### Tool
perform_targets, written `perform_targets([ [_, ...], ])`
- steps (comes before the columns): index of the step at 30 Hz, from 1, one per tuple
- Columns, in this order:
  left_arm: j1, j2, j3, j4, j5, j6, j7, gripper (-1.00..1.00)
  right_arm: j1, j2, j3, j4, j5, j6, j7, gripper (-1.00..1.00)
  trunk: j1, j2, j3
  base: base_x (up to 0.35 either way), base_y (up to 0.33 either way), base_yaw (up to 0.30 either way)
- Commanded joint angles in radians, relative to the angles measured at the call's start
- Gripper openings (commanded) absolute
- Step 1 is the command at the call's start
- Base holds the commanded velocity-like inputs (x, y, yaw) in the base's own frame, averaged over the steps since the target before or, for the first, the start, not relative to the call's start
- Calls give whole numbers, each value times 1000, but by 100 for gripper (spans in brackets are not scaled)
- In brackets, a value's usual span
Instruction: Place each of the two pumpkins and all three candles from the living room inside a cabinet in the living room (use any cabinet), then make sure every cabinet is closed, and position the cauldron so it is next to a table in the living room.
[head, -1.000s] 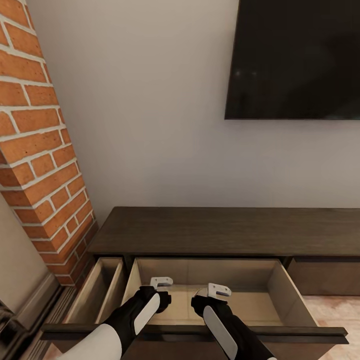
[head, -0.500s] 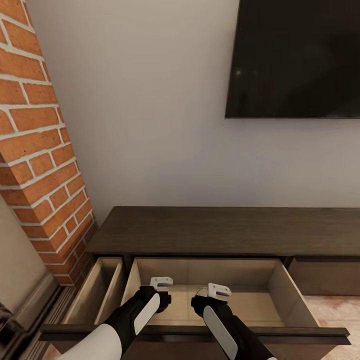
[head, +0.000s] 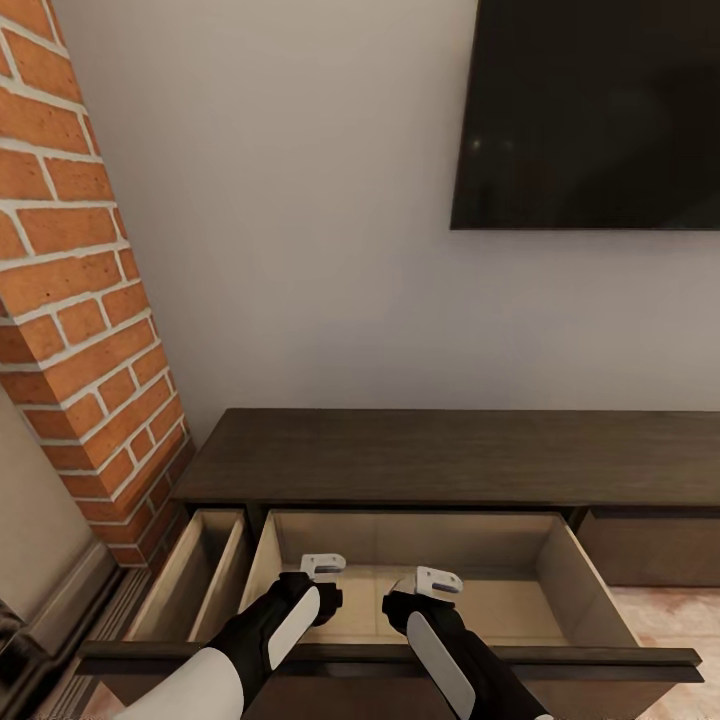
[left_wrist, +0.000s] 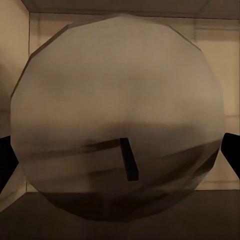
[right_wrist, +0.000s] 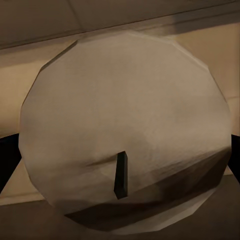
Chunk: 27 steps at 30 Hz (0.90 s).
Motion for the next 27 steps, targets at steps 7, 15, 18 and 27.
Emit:
perform_targets([
  [7,-1,0,-6,-2,9,2,11,-100,-1,0,2,-2,-7,2,-8,-100,11,-21,-10,0,0,0],
  [15,-1,-1,-6,-2,10,2,11,-100,-1,0,2,-2,-7,2,-8,-100,11,-21,-10,0,0,0],
  [18,-1,-2,-6,-2,10,2,11,-100,-1,0,3,-2,-7,3,-8,-100,11,-21,-10,0,0,0],
  [27,-1,-5,-6,-2,10,3,11,-100,-1,0,3,-1,-7,8,-8,-100,11,-21,-10,0,0,0],
])
